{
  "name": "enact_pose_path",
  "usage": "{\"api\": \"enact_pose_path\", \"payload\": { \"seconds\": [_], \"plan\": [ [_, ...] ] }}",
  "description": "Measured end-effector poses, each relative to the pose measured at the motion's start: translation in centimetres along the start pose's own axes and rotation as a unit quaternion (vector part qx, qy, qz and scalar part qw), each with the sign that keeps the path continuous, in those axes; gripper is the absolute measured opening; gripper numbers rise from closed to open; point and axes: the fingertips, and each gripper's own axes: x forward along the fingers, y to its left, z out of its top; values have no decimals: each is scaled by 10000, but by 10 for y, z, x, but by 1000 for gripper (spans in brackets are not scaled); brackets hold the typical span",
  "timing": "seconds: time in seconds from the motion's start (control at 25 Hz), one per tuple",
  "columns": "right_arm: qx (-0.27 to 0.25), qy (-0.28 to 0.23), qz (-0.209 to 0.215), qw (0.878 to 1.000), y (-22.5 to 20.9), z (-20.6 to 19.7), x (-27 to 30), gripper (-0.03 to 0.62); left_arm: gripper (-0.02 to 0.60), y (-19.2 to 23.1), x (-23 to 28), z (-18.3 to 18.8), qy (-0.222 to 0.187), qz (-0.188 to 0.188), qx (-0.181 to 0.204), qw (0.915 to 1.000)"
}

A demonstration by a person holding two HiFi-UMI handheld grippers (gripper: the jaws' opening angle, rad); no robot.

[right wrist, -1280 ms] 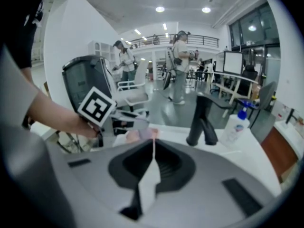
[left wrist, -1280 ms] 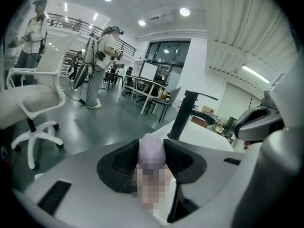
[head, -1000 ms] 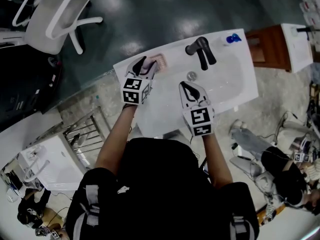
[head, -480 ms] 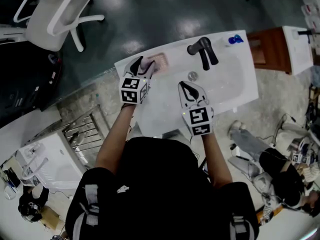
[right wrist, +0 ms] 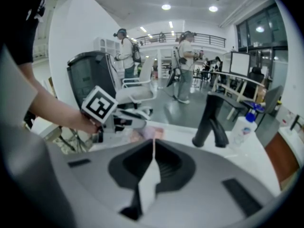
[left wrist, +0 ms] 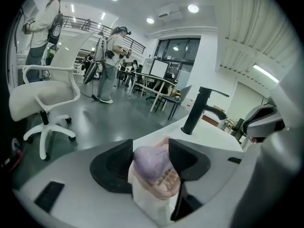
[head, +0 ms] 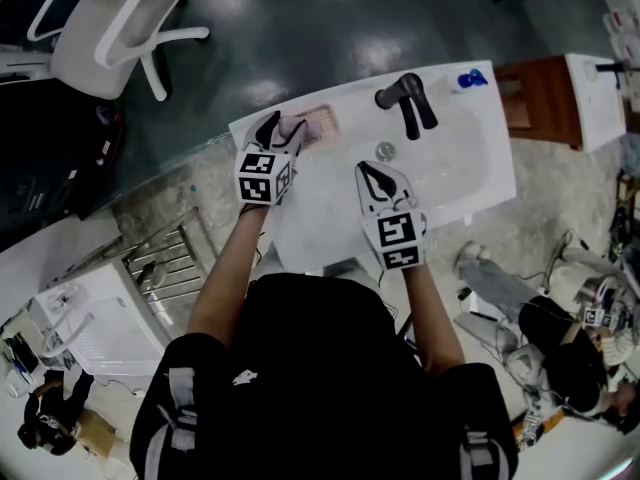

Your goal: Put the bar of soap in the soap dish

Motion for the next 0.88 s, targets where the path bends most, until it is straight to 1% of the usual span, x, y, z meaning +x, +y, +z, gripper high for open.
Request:
{"api": "enact_pose_path", "payload": {
  "seconds": [0.24, 0.88],
  "plan": [
    [-4, 21, 11, 10000, 0, -2, -1, 37, 262, -5, 0, 4, -72, -72, 35, 9999],
    [1, 48, 18, 10000, 2, -9, -5, 37, 264, -16, -4, -3, -9, -171, 105, 9998]
  ]
}}
